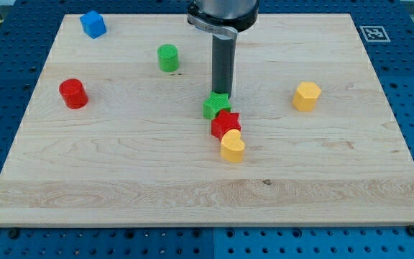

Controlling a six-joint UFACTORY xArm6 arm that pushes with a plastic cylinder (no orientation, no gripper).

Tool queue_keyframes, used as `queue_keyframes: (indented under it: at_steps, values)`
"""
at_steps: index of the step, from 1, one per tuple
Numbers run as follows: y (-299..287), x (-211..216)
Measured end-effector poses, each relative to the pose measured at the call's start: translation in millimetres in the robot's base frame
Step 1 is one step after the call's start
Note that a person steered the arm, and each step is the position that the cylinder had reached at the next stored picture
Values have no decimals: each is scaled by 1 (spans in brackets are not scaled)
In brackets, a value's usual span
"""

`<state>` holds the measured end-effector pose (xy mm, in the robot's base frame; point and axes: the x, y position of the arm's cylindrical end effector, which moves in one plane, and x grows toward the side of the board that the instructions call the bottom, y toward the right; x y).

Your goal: Place yellow hexagon to the top of green star

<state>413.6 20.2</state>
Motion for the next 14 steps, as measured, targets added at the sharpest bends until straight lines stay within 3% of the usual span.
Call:
queue_keyframes:
  at_steps: [2,4,6,9,11,12,14]
  values:
    - [7,7]
    - [7,-33]
    - [20,-33]
    - [139,-36]
    - [203,-11]
    - [198,12]
    - [168,14]
